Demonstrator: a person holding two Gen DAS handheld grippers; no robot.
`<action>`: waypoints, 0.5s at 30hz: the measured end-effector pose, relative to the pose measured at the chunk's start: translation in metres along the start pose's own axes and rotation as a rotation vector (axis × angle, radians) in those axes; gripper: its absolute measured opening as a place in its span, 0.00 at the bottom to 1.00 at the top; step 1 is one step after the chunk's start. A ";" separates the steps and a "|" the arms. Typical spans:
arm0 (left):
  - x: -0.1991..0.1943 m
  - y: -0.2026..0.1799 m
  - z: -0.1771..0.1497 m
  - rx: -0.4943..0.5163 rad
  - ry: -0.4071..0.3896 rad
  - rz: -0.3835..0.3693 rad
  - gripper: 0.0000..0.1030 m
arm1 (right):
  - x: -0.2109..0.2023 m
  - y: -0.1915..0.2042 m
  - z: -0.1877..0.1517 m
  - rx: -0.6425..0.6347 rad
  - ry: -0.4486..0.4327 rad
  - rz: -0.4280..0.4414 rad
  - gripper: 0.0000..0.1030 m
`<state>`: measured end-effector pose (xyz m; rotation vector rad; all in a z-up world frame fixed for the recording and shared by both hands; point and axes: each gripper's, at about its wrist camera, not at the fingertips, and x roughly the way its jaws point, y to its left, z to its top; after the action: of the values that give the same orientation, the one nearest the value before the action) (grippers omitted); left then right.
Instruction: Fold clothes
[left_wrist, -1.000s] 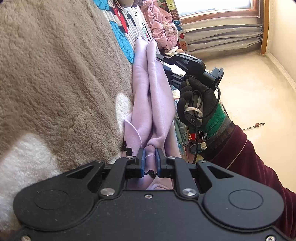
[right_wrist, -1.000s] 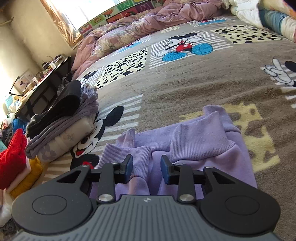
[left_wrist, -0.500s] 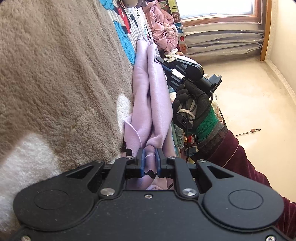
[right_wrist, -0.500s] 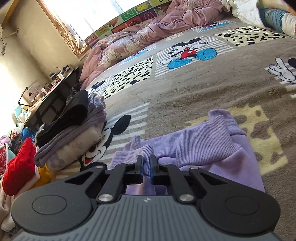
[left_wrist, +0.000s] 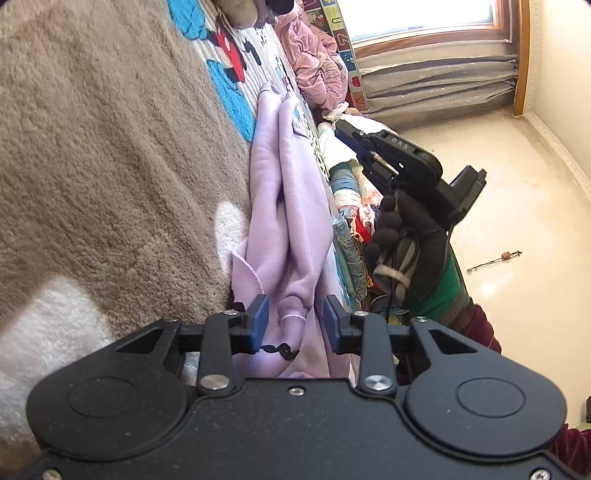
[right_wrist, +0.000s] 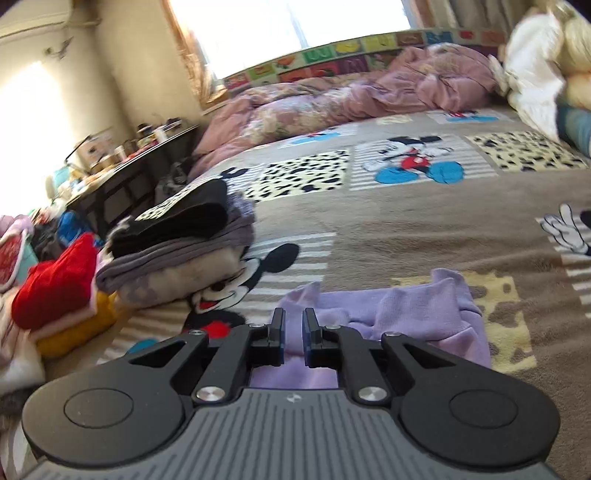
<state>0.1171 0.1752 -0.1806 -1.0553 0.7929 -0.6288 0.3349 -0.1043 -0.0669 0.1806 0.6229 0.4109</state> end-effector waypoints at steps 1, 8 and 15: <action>-0.003 -0.001 0.000 0.003 -0.009 0.001 0.36 | -0.006 0.011 -0.006 -0.062 0.015 0.019 0.12; -0.029 -0.013 0.004 0.064 -0.136 0.011 0.36 | -0.068 0.057 -0.069 -0.221 0.009 0.130 0.12; -0.019 -0.020 0.012 0.103 -0.157 0.077 0.36 | -0.113 0.096 -0.152 -0.418 -0.079 0.178 0.12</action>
<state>0.1144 0.1881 -0.1536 -0.9624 0.6547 -0.5097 0.1302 -0.0594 -0.1010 -0.1476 0.4324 0.6925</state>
